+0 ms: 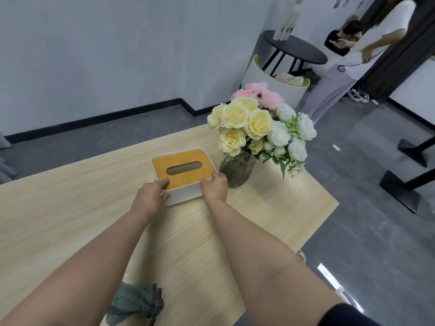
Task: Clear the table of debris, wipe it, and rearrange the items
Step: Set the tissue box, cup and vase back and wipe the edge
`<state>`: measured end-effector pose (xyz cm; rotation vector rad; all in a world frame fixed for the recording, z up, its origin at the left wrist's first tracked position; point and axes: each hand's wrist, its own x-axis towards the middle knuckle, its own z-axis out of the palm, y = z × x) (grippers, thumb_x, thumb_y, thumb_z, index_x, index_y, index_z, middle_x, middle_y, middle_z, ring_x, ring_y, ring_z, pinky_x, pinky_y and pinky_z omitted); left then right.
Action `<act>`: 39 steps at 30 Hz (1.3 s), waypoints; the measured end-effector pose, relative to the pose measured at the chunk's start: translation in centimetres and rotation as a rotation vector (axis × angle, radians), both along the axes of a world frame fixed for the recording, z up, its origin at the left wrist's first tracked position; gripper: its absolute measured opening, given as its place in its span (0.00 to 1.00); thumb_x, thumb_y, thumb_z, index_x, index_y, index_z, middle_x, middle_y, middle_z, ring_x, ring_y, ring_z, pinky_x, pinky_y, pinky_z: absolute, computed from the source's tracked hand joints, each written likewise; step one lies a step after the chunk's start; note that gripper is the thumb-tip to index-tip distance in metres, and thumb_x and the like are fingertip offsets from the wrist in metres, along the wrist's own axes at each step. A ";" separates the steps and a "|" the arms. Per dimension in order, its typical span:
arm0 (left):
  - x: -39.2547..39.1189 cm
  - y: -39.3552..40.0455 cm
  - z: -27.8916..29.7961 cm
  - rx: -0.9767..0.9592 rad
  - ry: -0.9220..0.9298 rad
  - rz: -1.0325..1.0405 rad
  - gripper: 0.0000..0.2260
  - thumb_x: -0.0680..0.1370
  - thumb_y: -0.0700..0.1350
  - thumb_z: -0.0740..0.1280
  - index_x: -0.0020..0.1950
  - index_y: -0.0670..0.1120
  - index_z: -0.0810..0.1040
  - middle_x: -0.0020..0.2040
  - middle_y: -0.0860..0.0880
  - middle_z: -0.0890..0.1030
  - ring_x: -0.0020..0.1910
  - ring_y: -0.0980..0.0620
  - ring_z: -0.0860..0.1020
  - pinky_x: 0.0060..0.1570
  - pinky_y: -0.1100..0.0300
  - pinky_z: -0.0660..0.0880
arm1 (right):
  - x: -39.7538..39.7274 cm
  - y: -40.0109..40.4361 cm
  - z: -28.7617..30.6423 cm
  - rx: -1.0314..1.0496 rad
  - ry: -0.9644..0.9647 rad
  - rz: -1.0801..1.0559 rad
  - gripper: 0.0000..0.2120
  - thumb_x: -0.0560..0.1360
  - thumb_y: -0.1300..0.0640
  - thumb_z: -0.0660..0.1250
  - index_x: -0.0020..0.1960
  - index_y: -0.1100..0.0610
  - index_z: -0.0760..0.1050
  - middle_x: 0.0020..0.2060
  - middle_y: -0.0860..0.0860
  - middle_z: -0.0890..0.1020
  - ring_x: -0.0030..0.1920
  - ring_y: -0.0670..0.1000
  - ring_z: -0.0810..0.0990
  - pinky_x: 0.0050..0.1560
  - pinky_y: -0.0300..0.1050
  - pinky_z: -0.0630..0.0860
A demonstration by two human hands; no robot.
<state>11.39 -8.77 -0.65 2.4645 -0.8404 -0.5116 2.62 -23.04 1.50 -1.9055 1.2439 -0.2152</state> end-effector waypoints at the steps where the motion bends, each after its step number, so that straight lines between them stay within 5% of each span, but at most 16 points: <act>1: 0.0 0.0 0.0 0.009 -0.001 -0.005 0.21 0.80 0.45 0.62 0.73 0.48 0.65 0.63 0.43 0.75 0.61 0.43 0.74 0.58 0.52 0.70 | -0.1 0.1 -0.1 -0.004 0.000 -0.001 0.25 0.78 0.55 0.63 0.72 0.61 0.62 0.73 0.55 0.60 0.70 0.54 0.65 0.67 0.43 0.63; 7: -0.2 0.9 0.0 0.035 0.057 -0.052 0.23 0.80 0.47 0.62 0.74 0.49 0.63 0.66 0.45 0.73 0.64 0.46 0.72 0.61 0.55 0.69 | -0.3 0.7 -0.3 -0.006 0.099 0.046 0.27 0.79 0.52 0.61 0.74 0.59 0.59 0.74 0.55 0.57 0.69 0.55 0.66 0.65 0.47 0.66; 11: 0.6 3.1 0.5 -0.009 0.082 -0.001 0.25 0.78 0.47 0.65 0.74 0.51 0.63 0.68 0.45 0.73 0.66 0.46 0.71 0.63 0.54 0.68 | 0.8 2.1 0.1 -0.078 0.166 0.063 0.27 0.78 0.49 0.61 0.74 0.55 0.59 0.75 0.54 0.52 0.74 0.56 0.56 0.70 0.50 0.60; 18: 3.1 10.9 1.1 -0.020 0.039 0.141 0.27 0.78 0.48 0.65 0.75 0.51 0.60 0.67 0.43 0.74 0.66 0.45 0.71 0.62 0.54 0.69 | 4.8 8.2 1.4 -0.202 0.119 0.224 0.26 0.77 0.50 0.63 0.72 0.57 0.63 0.74 0.53 0.58 0.73 0.54 0.58 0.71 0.53 0.59; 39: 10.7 45.0 1.1 -0.169 0.059 0.985 0.27 0.75 0.43 0.69 0.72 0.42 0.64 0.67 0.41 0.72 0.65 0.41 0.71 0.61 0.54 0.66 | 22.8 42.3 3.5 0.086 -0.168 1.000 0.27 0.76 0.52 0.67 0.72 0.57 0.64 0.68 0.54 0.71 0.67 0.53 0.70 0.66 0.47 0.67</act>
